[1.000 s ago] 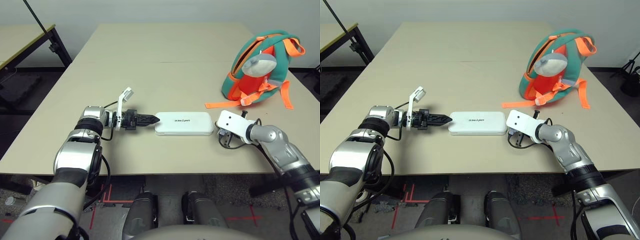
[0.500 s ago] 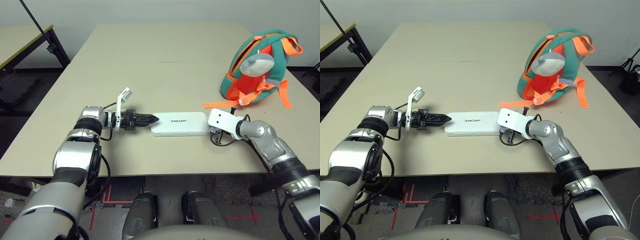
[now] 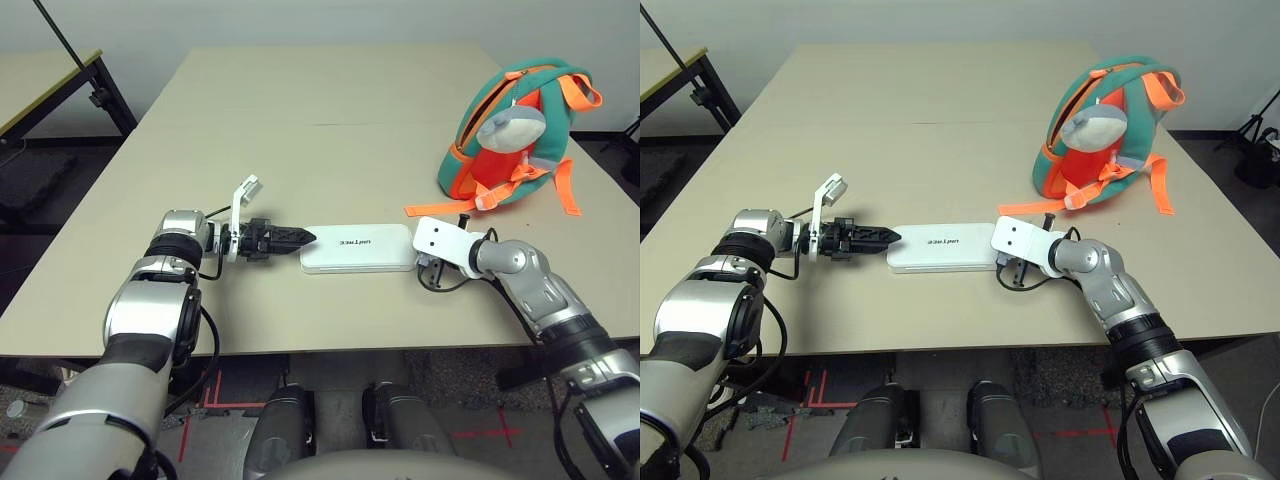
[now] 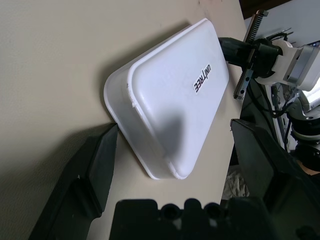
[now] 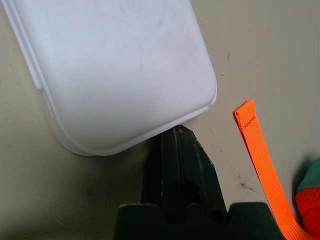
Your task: Put the pencil case into the backpack and zip it.
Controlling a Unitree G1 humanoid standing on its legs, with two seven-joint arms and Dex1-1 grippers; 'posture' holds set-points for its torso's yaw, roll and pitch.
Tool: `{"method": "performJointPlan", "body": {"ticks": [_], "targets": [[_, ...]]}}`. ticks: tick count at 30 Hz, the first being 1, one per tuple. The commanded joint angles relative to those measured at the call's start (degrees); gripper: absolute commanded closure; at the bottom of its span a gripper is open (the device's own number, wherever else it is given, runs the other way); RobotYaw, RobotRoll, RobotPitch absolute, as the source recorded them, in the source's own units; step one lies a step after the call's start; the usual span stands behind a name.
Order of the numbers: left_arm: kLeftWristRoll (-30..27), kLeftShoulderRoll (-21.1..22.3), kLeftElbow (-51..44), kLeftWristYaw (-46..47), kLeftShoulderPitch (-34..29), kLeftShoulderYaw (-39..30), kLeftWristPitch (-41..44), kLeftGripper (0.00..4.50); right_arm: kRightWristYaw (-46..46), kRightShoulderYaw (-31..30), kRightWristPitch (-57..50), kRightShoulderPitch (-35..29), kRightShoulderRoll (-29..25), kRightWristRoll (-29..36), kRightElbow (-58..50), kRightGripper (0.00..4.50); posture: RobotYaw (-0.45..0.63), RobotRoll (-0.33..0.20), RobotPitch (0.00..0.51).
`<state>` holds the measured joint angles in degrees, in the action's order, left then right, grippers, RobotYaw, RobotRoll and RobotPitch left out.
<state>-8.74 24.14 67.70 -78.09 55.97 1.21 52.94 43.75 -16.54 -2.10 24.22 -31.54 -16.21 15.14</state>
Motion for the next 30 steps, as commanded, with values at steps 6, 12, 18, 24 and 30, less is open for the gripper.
{"method": "performJointPlan", "body": {"ticks": [6, 12, 18, 24, 30], "targets": [[2.9, 0.0, 0.4, 0.6, 0.2, 3.8, 2.7, 0.0, 3.2, -4.2, -1.1, 0.7, 3.2, -0.4, -3.8, 4.47, 0.02, 0.0, 0.068], [3.1, 0.3, 0.2, -0.3, 0.5, 4.7, 3.2, 0.0, 4.2, -6.0, -2.4, 1.9, 5.5, -1.7, -4.2, 4.47, 0.02, 0.0, 0.067], [3.3, 0.4, 0.1, -0.8, 0.8, 5.0, 3.8, 0.0, 6.4, -7.8, -3.9, 3.0, 6.9, -3.2, -4.3, 4.47, 0.03, 0.0, 0.067], [3.0, 0.5, -0.7, -2.5, 0.5, 5.4, 2.8, 0.0, 6.8, -8.3, -4.3, 3.3, 7.3, -3.2, -4.5, 4.47, 0.03, 0.0, 0.067], [1.3, 0.4, -2.4, -6.0, -0.2, 4.7, 0.8, 0.0, 7.0, -7.4, -4.2, 2.4, 6.3, -2.8, -5.0, 4.47, 0.03, 0.0, 0.065]]}}
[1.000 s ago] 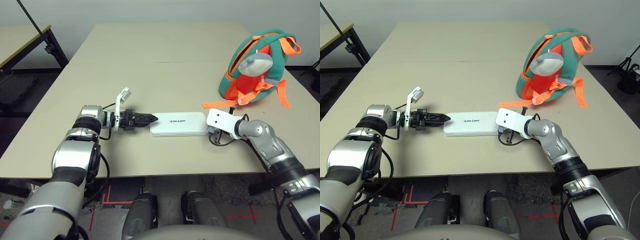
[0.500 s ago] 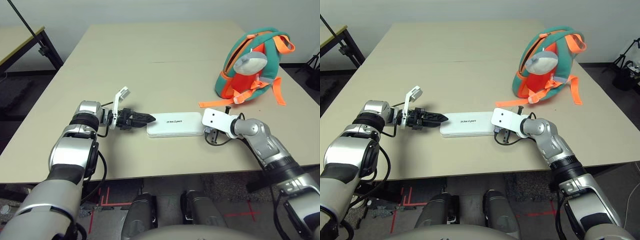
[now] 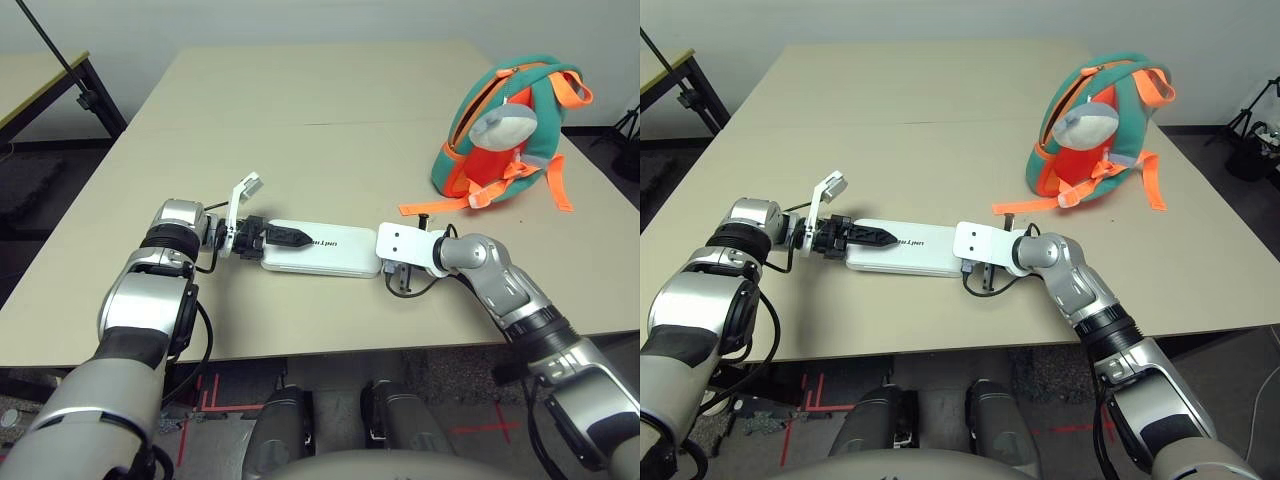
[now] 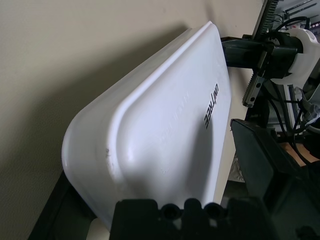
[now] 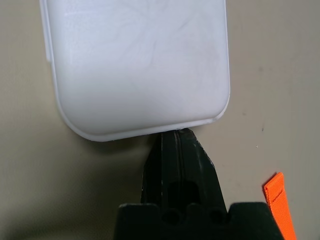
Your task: Put the pencil case into the backpack and zip it.
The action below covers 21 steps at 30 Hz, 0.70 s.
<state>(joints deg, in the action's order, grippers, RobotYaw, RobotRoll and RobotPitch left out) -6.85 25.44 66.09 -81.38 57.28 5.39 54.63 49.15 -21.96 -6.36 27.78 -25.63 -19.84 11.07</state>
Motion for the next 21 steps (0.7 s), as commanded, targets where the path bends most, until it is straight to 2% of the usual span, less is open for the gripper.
{"method": "performJointPlan", "body": {"ticks": [1, 3, 7, 11, 13, 15, 17, 21], "targets": [[-0.7, -0.9, -1.1, -3.5, -1.7, 0.6, -1.4, 0.0, 1.6, -1.9, 0.0, -1.3, 0.2, 0.9, -1.1, 4.47, 0.03, 0.0, 0.065], [-0.8, -1.0, -0.8, -3.5, -1.7, 0.3, -1.2, 0.0, 1.5, -1.2, -0.3, -2.0, -0.4, 1.2, -1.6, 4.47, 0.03, 0.0, 0.064], [-1.9, -1.2, -0.7, -3.2, -1.6, -1.5, -1.4, 1.26, 1.1, 0.9, -1.4, -4.1, -1.9, 2.4, -3.0, 4.5, 0.03, 0.0, 0.065], [-2.5, -1.3, -0.7, -1.7, -1.6, -2.9, -1.9, 2.77, 0.6, 3.9, -3.0, -6.8, -4.0, 4.1, -4.5, 4.5, 0.03, 0.0, 0.065], [-3.2, -1.3, -0.6, -0.4, -1.6, -3.9, -2.0, 3.24, -0.1, 6.5, -4.1, -8.4, -5.2, 5.6, -5.4, 4.5, 0.03, 0.0, 0.064], [-4.3, -1.5, -0.4, 1.0, -1.6, -5.6, -2.4, 3.29, -1.7, 10.4, -5.8, -10.4, -6.4, 7.9, -6.2, 4.5, 0.03, 0.0, 0.065], [-5.2, -1.7, -0.6, 1.8, -1.8, -6.9, -3.2, 3.29, -2.7, 14.9, -8.3, -12.4, -6.8, 11.7, -7.5, 4.12, 0.03, 0.0, 0.063], [-6.1, -2.0, -1.0, 3.3, -2.2, -8.4, -4.7, 3.29, -3.8, 25.5, -12.9, -16.1, -8.2, 19.7, -10.1, 2.81, 0.03, 0.0, 0.064]]}}
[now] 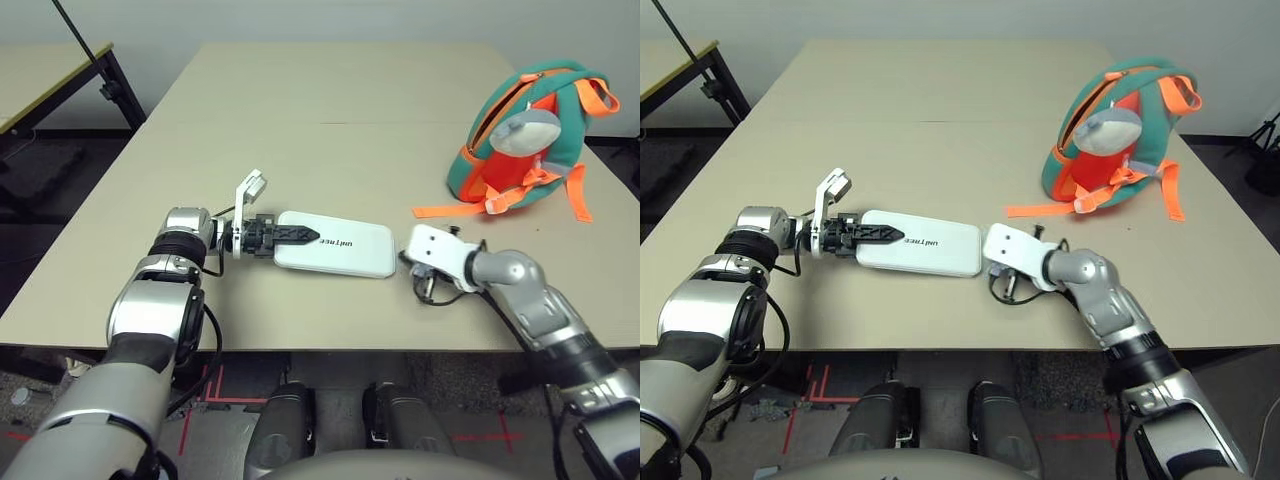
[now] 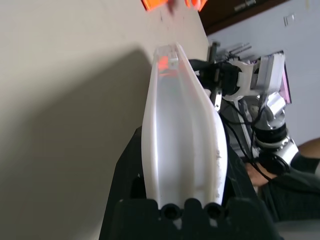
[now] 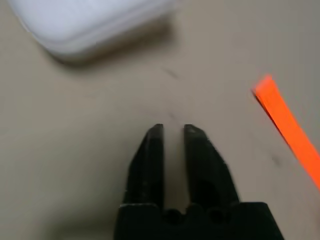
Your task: Put the pencil case into the backpack and zip it.
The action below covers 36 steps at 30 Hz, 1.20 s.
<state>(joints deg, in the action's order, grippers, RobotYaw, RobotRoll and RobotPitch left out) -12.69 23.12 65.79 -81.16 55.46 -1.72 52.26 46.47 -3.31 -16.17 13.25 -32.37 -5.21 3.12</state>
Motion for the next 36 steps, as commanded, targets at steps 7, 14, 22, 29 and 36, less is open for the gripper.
{"method": "performJointPlan", "body": {"ticks": [7, 14, 22, 29, 36], "targets": [[-2.5, 0.0, -0.4, 7.2, -0.2, -4.9, -3.3, 3.29, -5.8, 19.0, -1.6, -1.4, -6.8, 9.8, 5.5, 0.05, 0.01, 0.0, 0.058], [-6.2, 0.9, -5.0, 8.0, 4.3, -9.0, -3.3, 3.29, -7.4, 21.4, 1.1, 5.3, -7.3, 13.2, 14.7, 0.0, 0.02, 0.0, 0.056], [-9.2, 4.4, -15.9, 6.5, 7.0, -8.9, -0.9, 3.29, -12.8, 19.4, 8.1, 17.6, -8.1, 10.9, 31.8, 0.0, 0.06, 0.0, 0.053], [-12.3, 3.8, -25.7, 9.1, 3.2, -9.3, 0.1, 3.29, -14.8, 17.7, 13.1, 24.7, -7.7, 9.6, 42.7, 0.0, 0.09, 0.0, 0.05], [-17.1, -0.7, -44.6, 16.9, -6.8, -11.9, -2.8, 3.29, -16.8, 18.5, 18.3, 32.7, -5.7, 11.6, 53.2, 0.0, 0.11, 0.0, 0.056]]}}
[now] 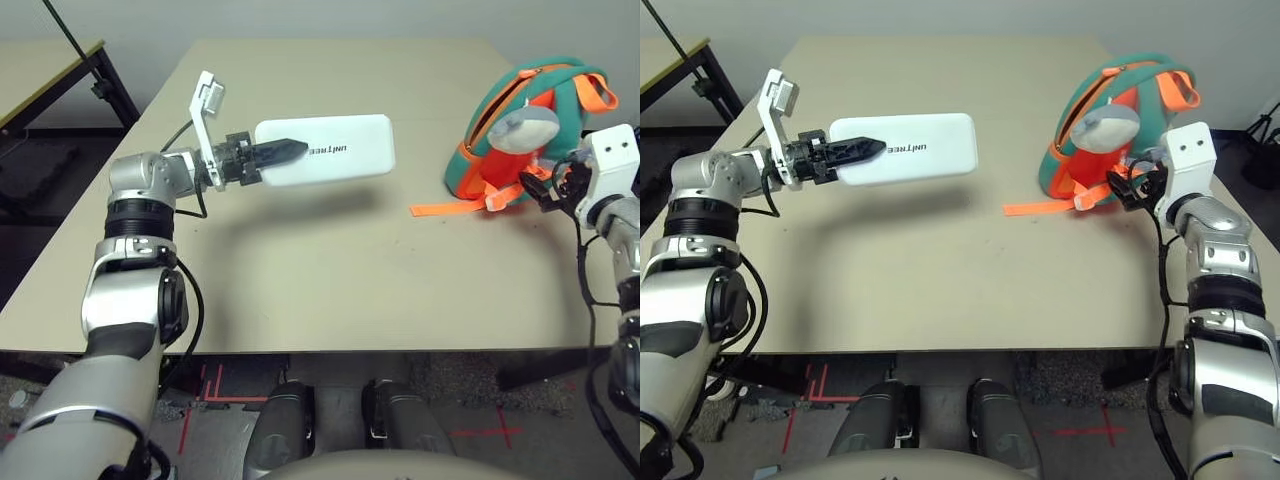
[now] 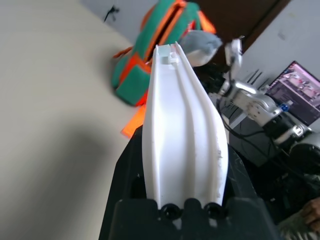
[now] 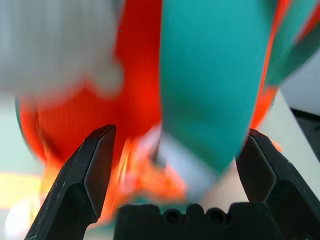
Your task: Put the pencil case into the backpack and zip it.
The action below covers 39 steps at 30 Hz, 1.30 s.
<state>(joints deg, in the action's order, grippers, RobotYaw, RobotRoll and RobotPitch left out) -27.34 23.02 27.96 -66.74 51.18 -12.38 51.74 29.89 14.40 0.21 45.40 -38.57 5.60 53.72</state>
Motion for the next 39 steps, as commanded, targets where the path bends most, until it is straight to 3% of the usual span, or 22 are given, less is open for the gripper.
{"method": "performJointPlan", "body": {"ticks": [1, 7, 14, 16, 19, 29, 39], "targets": [[-3.1, -1.3, -8.7, 3.8, -3.8, -1.7, -2.6, 3.29, 0.1, 1.3, 2.1, 0.7, 0.9, 1.8, 2.5, 0.0, 0.11, 0.0, 0.056], [-6.2, -3.5, -13.9, 9.7, -8.1, -3.6, -3.4, 3.29, 3.0, 3.1, 0.0, -2.1, 3.0, 6.7, -4.6, 0.0, 0.11, 0.0, 0.074], [-8.4, -3.6, -13.3, 11.9, -8.4, -3.3, -4.3, 3.29, 3.5, 2.5, -5.8, -7.5, 4.2, 9.4, -16.8, 0.0, 0.09, 0.0, 0.079], [-8.6, -3.8, -12.5, 12.1, -7.9, -3.0, -4.7, 3.29, 2.8, 2.3, -6.7, -8.2, 4.3, 9.2, -18.0, 0.36, 0.08, 0.0, 0.08], [-9.1, -3.9, -12.2, 12.2, -7.6, -2.7, -4.7, 3.29, 1.8, 2.2, -7.5, -8.8, 4.5, 9.0, -18.8, 0.03, 0.08, 0.0, 0.08], [-10.0, -3.9, -12.1, 12.6, -7.7, -2.1, -4.9, 3.29, 0.2, 2.2, -7.1, -8.0, 4.7, 8.3, -15.4, 0.0, 0.09, 0.0, 0.068], [-10.4, -4.1, -12.2, 13.2, -7.8, -2.0, -5.2, 3.29, -2.7, 2.2, 1.0, -4.3, 3.9, 4.9, -1.2, 0.0, 0.1, 0.0, 0.057]]}}
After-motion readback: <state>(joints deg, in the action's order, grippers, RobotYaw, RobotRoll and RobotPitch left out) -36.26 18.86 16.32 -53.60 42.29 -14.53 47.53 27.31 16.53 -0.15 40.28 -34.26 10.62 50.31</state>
